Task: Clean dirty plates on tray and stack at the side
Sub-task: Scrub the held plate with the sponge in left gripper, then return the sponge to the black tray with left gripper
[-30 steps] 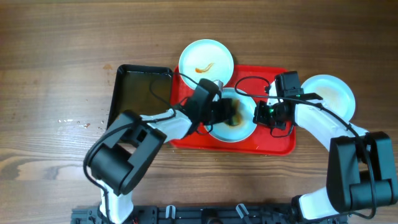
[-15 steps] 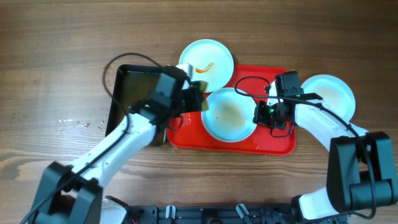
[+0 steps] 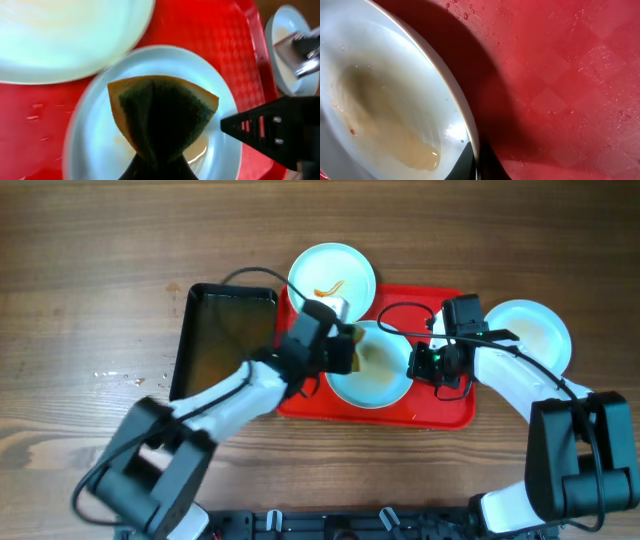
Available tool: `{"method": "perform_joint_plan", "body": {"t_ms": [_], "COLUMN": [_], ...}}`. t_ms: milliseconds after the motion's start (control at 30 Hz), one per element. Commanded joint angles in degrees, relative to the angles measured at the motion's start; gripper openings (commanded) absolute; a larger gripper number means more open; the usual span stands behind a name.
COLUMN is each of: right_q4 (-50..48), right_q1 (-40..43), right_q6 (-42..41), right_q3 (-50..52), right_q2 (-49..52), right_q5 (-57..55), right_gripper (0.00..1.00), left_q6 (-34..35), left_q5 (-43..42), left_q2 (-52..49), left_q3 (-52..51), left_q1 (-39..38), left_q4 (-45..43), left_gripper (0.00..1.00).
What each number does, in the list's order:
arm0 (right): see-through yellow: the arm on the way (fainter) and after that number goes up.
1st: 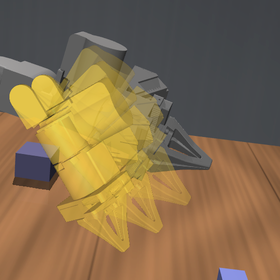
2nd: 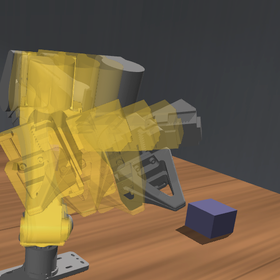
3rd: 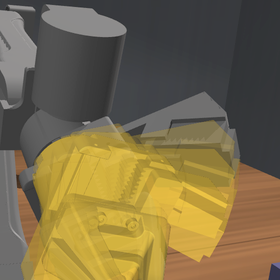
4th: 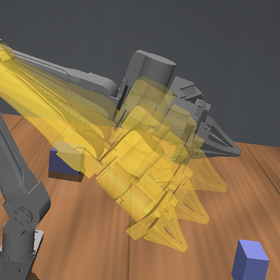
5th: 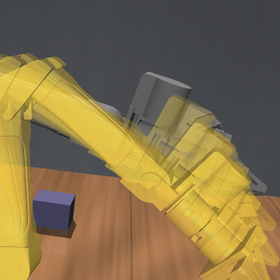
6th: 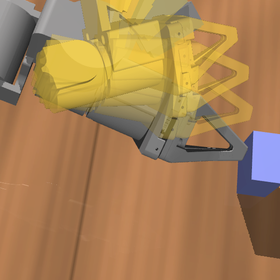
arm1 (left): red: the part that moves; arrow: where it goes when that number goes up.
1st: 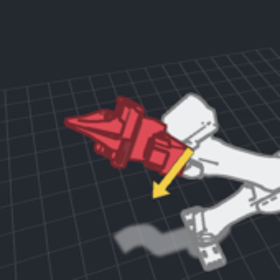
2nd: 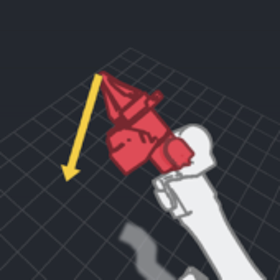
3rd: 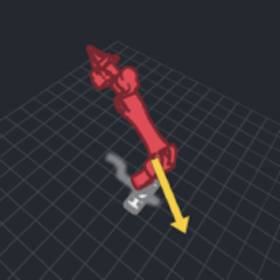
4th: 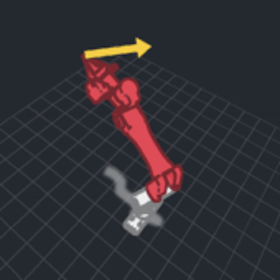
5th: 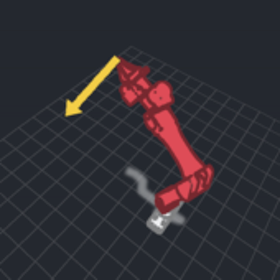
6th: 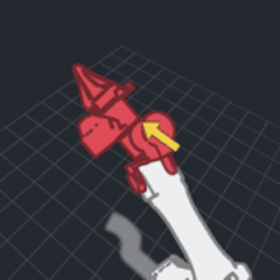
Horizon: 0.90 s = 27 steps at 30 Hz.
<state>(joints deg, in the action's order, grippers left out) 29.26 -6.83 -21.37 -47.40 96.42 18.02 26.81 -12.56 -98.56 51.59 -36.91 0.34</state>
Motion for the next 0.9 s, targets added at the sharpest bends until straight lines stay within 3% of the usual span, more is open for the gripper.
{"method": "perform_joint_plan", "body": {"t_ms": [0,200,467,733,867], "right_q4": [-0.1,0.1,0.4,-0.2,-0.8], "right_q1": [0.3,0.3,0.3,0.3,0.3], "right_q6": [0.3,0.4,0.4,0.4,0.4], "right_q3": [1.7,1.7,1.7,1.7,1.7], "right_q2": [2.3,2.3,2.3,2.3,2.3], "right_q5": [-6.4,-6.4,-6.4,-6.4,-6.4], "right_gripper": [0.04,0.04,0.04,0.04,0.04], "left_q6": [0.6,0.6,-1.1,-1.1,-1.1], "left_q5": [0.0,15.3,16.7,16.7,16.7], "left_q2": [-4.9,-8.2,-4.9,10.0,14.6], "left_q3": [0.2,0.2,0.2,0.2,0.2], "left_q1": [-3.0,-3.7,-2.9,4.2,12.9], "left_q4": [-4.1,-2.3,-4.6,9.1,21.3], "left_gripper": [0.04,0.04,0.04,0.04,0.04]}}
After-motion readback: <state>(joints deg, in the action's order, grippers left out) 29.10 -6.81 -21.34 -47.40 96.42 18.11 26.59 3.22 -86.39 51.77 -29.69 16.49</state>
